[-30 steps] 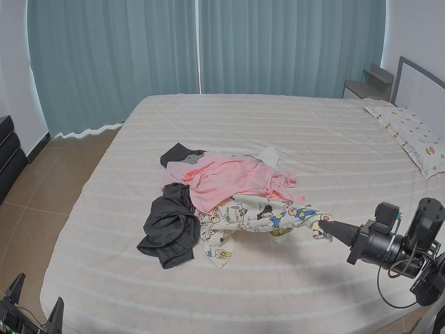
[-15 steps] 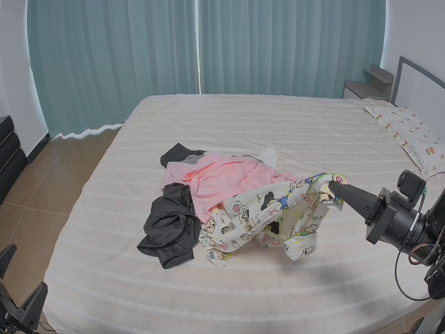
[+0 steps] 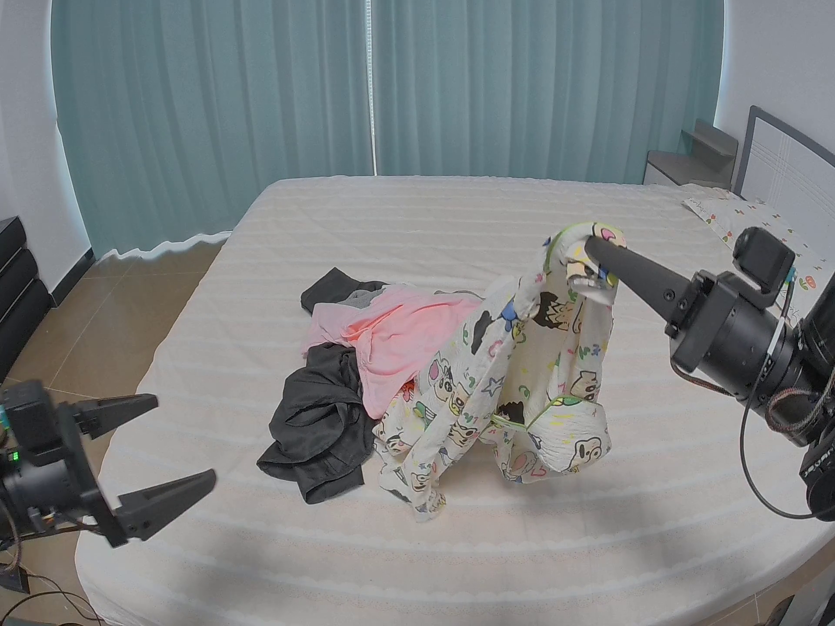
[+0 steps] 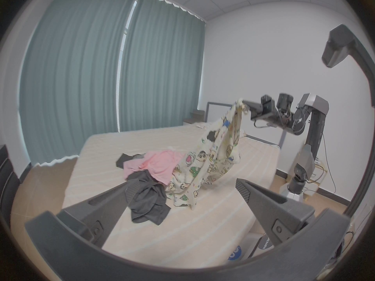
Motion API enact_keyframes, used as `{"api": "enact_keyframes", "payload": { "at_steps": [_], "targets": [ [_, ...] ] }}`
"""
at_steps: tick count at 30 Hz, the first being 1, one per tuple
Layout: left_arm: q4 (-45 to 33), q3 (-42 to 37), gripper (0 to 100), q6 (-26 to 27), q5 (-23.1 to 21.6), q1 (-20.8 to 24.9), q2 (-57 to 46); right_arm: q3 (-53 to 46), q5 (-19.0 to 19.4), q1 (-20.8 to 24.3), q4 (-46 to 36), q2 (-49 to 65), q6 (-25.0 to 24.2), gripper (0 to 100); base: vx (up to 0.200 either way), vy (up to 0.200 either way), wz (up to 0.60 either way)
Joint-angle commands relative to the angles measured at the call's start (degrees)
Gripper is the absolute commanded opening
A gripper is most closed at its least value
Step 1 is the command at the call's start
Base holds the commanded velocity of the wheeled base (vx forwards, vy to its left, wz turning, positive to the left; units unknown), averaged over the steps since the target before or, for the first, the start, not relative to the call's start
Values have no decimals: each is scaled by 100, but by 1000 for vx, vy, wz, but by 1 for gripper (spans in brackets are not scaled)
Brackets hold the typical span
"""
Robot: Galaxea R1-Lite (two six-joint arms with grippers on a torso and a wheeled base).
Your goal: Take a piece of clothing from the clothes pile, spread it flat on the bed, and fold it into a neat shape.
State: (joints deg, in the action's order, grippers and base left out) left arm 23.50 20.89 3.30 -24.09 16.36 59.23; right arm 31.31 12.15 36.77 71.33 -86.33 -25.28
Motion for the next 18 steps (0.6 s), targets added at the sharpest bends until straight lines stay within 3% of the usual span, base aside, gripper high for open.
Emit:
{"api": "enact_keyframes", "payload": {
  "at_steps": [1,6,7,10,18],
  "targets": [
    [2791,169,100,-533,713,1950,4035,1686,-539,621,-576,-437,-56,0,0,0,0],
    [3600,161,100,-1095,1187,2460,4456,1879,-706,665,-682,-604,-47,0,0,0,0],
    [4004,143,100,-1420,1495,2750,4571,1897,-758,665,-682,-674,-47,0,0,0,0],
    [4259,125,100,-1578,1899,2987,4711,1888,-767,665,-682,-692,-56,0,0,0,0],
    [4804,161,100,-1552,2418,2996,5458,1826,-767,656,-673,-648,-56,0,0,0,0]
  ]
}}
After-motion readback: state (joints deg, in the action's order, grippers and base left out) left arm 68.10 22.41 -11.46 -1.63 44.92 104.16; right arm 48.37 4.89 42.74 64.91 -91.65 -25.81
